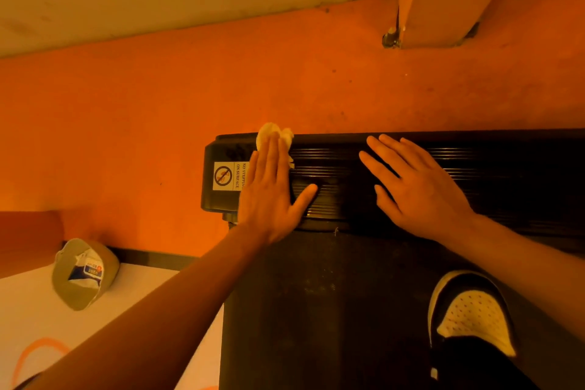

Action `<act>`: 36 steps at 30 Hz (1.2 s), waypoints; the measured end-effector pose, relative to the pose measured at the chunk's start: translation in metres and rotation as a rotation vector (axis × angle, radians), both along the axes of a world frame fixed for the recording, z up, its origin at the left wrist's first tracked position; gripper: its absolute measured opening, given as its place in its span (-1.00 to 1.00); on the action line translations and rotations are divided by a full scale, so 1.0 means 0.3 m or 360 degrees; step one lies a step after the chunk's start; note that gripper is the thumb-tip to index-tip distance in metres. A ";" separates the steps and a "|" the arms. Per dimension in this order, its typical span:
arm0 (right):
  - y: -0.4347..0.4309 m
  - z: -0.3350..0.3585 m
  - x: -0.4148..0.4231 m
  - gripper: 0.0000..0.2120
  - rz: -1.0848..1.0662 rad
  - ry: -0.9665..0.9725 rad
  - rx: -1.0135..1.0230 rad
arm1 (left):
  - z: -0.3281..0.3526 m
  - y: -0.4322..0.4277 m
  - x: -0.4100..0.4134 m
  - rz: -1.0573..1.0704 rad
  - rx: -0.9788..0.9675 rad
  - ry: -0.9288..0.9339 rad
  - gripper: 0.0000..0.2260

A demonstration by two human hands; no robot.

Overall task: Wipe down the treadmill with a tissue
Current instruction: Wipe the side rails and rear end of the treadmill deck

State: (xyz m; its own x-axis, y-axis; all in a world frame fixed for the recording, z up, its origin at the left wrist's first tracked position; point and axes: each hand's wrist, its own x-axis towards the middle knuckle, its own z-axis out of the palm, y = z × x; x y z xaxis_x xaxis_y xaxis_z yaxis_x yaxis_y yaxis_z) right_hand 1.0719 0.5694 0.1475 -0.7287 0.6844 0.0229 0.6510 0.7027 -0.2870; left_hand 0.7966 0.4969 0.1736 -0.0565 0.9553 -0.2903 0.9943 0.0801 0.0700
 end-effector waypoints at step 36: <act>-0.003 -0.011 0.001 -0.44 -0.0021 0.0023 0.0026 | 0.000 -0.114 0.147 0.0136 0.0035 -0.0040 0.01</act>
